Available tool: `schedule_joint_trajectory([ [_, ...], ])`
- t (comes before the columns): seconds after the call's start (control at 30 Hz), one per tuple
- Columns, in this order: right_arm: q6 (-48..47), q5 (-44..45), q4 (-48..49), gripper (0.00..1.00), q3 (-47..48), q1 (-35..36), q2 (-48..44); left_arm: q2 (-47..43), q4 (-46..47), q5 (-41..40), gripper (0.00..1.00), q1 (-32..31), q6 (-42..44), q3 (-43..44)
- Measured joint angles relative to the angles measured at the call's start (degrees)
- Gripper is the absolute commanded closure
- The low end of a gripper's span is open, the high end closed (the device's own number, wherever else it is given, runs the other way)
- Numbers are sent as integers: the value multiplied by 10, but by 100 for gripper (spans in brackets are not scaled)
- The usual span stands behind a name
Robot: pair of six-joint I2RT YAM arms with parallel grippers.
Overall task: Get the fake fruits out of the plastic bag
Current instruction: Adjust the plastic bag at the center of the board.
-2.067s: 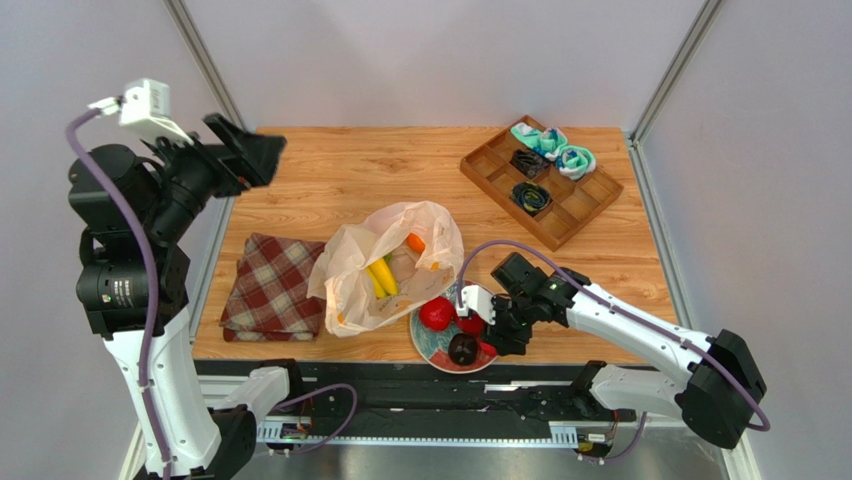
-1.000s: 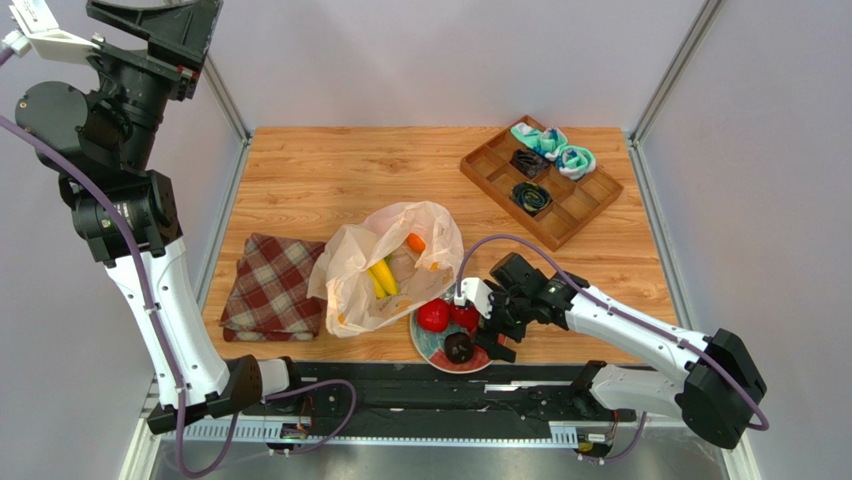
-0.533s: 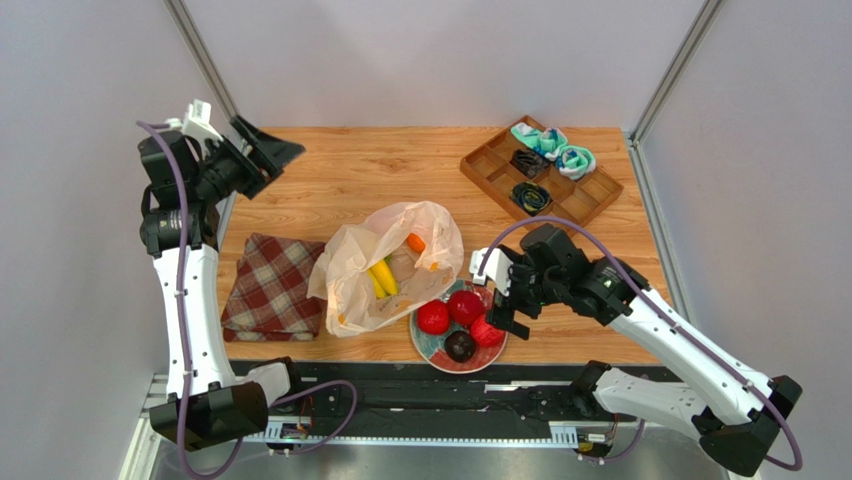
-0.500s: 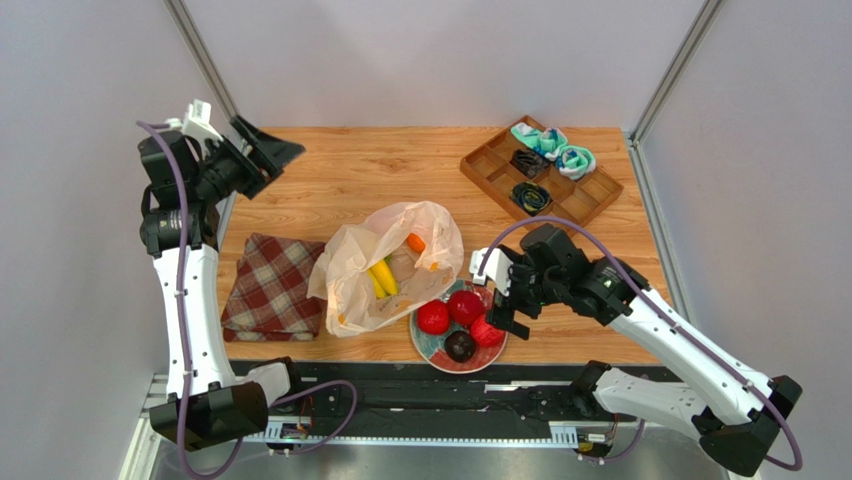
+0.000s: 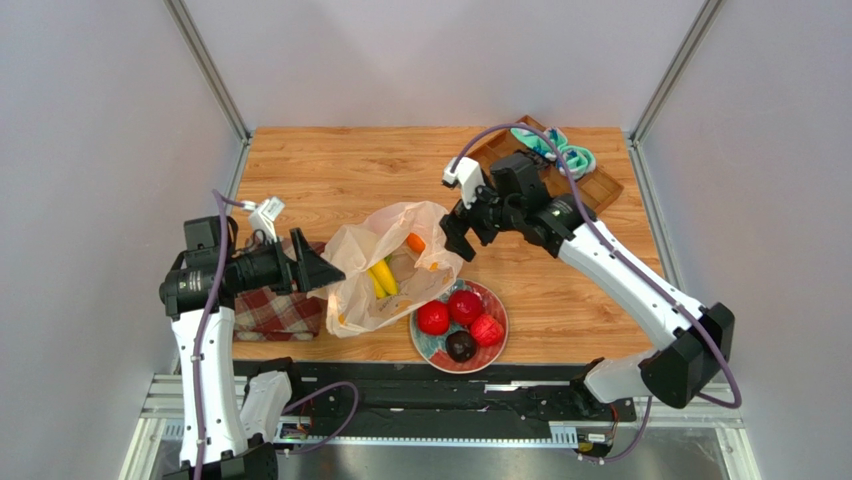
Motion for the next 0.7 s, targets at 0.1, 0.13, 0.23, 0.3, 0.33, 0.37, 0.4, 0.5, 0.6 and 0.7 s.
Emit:
schedule_joint_trajectory([
  [0.1, 14, 7, 19, 1, 2, 29, 28, 6, -48, 1, 10, -23, 33, -20],
  [0.13, 15, 12, 23, 1, 1, 44, 33, 2, -56, 3, 12, -33, 41, -20],
  [0.23, 14, 23, 30, 1, -2, 82, 38, -9, -62, 7, 23, -64, 45, -27],
  [0.3, 13, 28, 38, 1, -8, 101, 40, -12, -64, 14, 43, -80, 44, -36],
  [0.33, 12, 32, 38, 1, -11, 108, 41, -9, -65, 16, 52, -83, 44, -40],
  [0.37, 11, 41, 38, 2, -14, 113, 43, -5, -66, 15, 81, -85, 46, -43],
  [0.4, 9, 56, 39, 5, -16, 116, 47, 2, -67, 11, 95, -87, 49, -44],
  [0.5, -4, 113, 38, 29, -18, 120, 67, 31, -68, -19, 100, -90, 67, -45],
  [0.6, -34, 161, 34, 62, -15, 119, 102, 71, -66, -51, 100, -91, 75, -26],
  [0.7, -68, 186, 22, 100, 12, 110, 154, 130, -45, -75, 100, -92, 79, 40],
])
